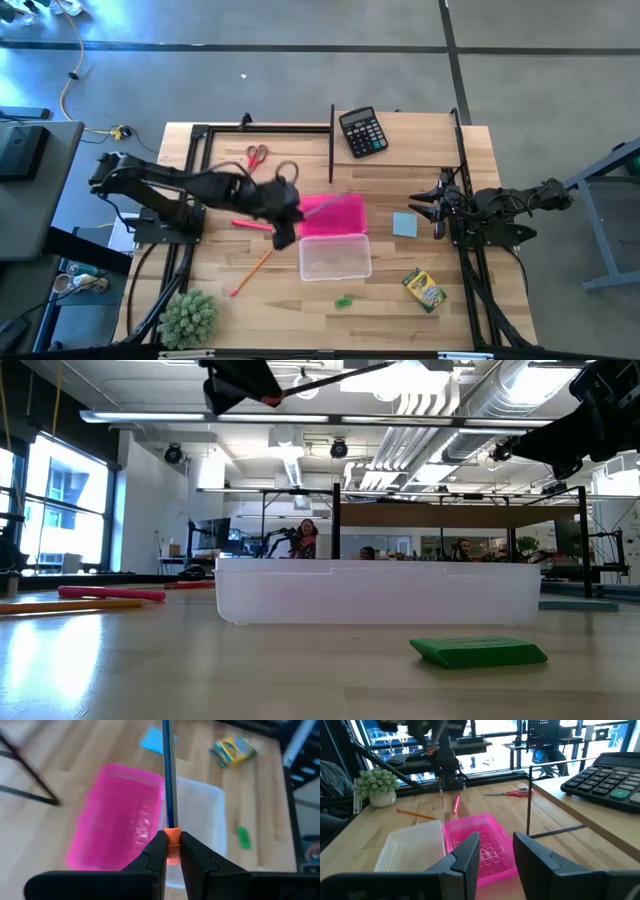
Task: Pack school essentials
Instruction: Put the blue pencil into the transparent box
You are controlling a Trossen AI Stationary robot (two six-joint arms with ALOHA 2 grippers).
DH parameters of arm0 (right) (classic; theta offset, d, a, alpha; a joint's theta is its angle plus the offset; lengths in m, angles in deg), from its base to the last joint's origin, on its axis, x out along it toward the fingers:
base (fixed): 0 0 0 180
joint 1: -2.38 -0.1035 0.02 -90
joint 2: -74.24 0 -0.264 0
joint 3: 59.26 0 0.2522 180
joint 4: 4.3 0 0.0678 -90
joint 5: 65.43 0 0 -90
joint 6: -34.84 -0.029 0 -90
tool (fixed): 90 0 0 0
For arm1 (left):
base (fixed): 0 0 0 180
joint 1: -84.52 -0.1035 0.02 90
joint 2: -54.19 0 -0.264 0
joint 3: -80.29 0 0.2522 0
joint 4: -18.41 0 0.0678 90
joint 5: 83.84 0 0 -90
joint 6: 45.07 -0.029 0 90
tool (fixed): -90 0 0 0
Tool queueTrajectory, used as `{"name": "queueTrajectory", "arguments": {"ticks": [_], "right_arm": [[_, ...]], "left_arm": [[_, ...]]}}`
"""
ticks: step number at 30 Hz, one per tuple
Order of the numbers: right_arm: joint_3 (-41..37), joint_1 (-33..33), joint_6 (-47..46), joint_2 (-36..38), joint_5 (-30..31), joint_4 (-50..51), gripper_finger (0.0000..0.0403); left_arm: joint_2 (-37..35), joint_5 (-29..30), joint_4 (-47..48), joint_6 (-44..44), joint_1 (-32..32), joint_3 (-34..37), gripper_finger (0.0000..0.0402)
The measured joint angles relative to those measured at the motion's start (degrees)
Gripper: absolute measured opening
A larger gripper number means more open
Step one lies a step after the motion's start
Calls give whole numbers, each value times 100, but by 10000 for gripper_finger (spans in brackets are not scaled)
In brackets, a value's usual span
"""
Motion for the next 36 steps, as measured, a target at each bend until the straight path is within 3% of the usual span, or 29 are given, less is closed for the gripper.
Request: {"name": "queueTrajectory", "arguments": {"ticks": [7, 16, 36], "right_arm": [[0, 1, 0, 0, 1, 61, 110], [2, 1, 0, -22, 0, 163, 110], [2, 1, 0, -44, 0, 248, 110]], "left_arm": [[855, -128, -144, 281, 482, 2, 32], [1715, -513, -465, 334, 612, 5, 34], [2422, -942, -646, -297, 538, 2, 35]]}}
